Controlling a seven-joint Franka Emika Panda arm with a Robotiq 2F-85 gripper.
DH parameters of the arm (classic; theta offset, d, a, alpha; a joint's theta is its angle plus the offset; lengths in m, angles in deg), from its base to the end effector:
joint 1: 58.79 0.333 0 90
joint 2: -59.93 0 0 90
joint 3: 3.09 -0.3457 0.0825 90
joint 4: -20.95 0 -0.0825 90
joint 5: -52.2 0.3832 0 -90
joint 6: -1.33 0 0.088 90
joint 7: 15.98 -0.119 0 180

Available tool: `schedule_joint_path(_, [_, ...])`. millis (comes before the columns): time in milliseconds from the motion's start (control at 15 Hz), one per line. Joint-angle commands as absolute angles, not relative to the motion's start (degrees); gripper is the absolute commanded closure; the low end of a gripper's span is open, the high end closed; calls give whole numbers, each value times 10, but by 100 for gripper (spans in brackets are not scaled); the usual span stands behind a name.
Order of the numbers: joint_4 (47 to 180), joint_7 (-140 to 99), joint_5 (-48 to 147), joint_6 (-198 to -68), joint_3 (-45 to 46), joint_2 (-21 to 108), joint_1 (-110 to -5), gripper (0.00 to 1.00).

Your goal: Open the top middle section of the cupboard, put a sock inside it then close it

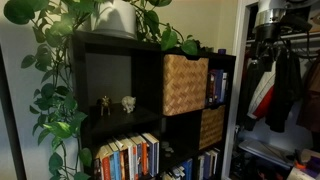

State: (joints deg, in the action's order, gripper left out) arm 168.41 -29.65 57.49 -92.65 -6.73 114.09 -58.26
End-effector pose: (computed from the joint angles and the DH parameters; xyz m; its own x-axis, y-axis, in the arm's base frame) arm 0.2438 0.0326 0.5441 0.9805 -0.1965 0.0010 -0.1962 -0.9797 -0.0421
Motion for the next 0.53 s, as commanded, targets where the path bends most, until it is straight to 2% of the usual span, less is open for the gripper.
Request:
schedule_joint_path(0, [1683,-291,580,-925,-73,1141,-592,0])
schedule_joint_path(467, [1632,-325,520,-979,-93,1065,-639,0])
